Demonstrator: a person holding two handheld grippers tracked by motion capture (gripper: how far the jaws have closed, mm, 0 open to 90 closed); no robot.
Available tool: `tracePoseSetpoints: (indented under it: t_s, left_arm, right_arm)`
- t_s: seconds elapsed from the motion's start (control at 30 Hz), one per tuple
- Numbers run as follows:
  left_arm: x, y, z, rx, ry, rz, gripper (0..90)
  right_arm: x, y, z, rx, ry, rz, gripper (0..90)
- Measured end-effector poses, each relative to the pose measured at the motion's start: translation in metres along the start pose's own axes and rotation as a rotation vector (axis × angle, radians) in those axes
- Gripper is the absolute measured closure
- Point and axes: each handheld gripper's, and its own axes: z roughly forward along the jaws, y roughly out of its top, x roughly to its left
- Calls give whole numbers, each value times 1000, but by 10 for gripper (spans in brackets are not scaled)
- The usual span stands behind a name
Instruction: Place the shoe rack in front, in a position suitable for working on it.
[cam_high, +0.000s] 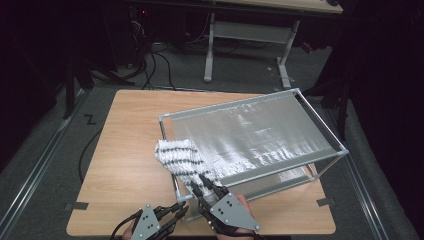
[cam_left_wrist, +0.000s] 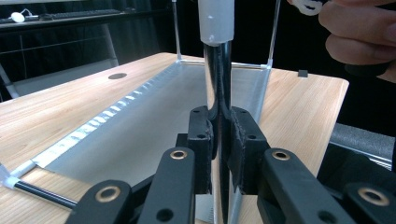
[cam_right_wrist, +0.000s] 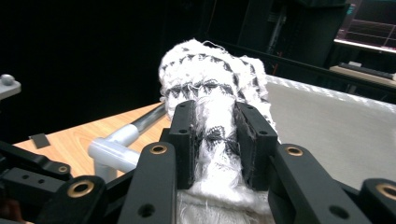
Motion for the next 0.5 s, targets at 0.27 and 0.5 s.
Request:
tracePoseSetpoints:
  t_s: [0.27, 0.5]
  left_arm:
    - [1, 0, 0, 0, -4, 0, 798]
    - [5, 0, -3, 6, -1, 3, 798]
  right_arm:
    - [-10, -1, -3, 14, -59, -13, 696]
    - [-38, -6, -11, 37, -145, -10, 695]
